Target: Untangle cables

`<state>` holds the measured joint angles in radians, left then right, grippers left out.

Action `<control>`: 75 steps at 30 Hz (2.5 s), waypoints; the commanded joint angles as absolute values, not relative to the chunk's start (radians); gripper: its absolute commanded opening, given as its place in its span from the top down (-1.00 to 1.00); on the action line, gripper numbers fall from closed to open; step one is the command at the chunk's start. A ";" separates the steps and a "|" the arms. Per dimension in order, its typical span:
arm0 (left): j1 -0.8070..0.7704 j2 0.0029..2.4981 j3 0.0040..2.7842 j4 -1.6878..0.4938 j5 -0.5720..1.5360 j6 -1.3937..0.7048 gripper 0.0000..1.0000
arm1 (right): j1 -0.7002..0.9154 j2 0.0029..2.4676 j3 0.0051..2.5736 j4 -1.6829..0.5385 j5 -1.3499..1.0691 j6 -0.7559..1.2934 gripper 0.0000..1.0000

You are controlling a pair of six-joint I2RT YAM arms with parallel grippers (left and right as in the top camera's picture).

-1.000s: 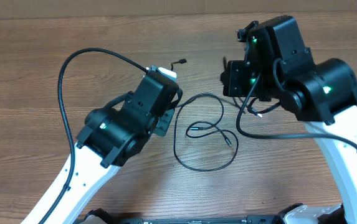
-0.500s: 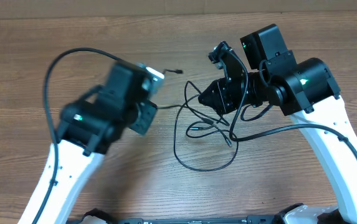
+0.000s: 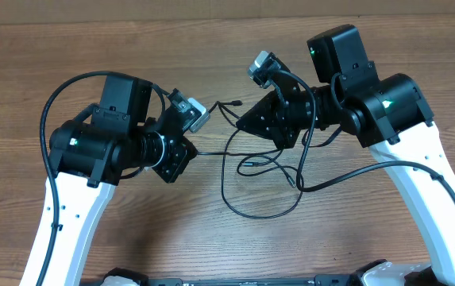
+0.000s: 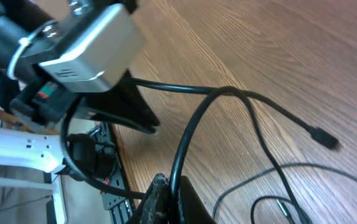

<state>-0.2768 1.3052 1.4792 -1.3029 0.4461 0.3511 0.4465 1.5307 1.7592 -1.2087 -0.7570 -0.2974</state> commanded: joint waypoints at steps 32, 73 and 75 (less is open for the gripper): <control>-0.223 1.396 1.496 -1.166 0.683 0.178 0.92 | 0.556 1.564 1.753 -1.176 -0.549 -0.368 0.31; 0.033 1.317 1.494 -1.302 0.645 0.262 -0.99 | 0.043 1.749 2.154 -0.953 -0.289 0.000 0.92; 0.033 1.320 1.494 -1.306 0.643 0.262 -0.99 | -0.062 1.747 2.202 -0.899 -0.288 0.001 0.92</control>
<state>0.0299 1.3312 1.4792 -1.3022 0.6621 0.2428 0.0479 1.8034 2.1258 -0.9318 -0.3275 -0.0525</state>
